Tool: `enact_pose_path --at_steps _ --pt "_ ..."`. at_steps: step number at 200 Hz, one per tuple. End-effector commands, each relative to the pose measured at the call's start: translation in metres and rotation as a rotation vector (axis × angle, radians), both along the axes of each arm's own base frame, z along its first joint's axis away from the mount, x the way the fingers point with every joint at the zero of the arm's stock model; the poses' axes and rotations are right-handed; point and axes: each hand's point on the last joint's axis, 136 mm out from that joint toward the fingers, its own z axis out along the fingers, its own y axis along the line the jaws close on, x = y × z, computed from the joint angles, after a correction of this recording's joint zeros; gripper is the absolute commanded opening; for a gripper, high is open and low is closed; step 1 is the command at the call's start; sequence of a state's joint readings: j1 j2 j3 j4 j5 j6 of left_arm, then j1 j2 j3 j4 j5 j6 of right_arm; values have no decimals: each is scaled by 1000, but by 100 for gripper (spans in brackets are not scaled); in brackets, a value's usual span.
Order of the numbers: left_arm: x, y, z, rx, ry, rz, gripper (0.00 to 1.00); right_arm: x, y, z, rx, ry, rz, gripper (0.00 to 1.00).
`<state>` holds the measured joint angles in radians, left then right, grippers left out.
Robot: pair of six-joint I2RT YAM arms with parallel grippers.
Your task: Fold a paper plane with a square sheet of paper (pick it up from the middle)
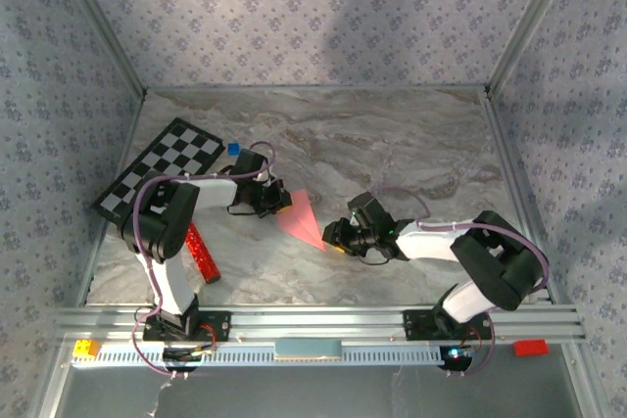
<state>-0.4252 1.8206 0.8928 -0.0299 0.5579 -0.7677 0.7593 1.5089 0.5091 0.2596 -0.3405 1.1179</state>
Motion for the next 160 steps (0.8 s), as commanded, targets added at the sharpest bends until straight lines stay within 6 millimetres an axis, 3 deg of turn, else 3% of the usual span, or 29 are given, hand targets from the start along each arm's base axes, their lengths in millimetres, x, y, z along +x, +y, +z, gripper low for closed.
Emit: enact_pose_path --at_steps 1,70,108,160 --pt "-14 11 -20 51 86 8 2 -6 5 -1 12 24 14 34" --pt "-14 10 -21 47 99 17 2 -21 -1 -10 -19 64 15 37" --pt "-15 9 -23 44 105 18 2 -18 13 -3 49 52 35 34" --pt "-14 9 -22 40 104 20 2 -7 17 1 68 15 14 32"
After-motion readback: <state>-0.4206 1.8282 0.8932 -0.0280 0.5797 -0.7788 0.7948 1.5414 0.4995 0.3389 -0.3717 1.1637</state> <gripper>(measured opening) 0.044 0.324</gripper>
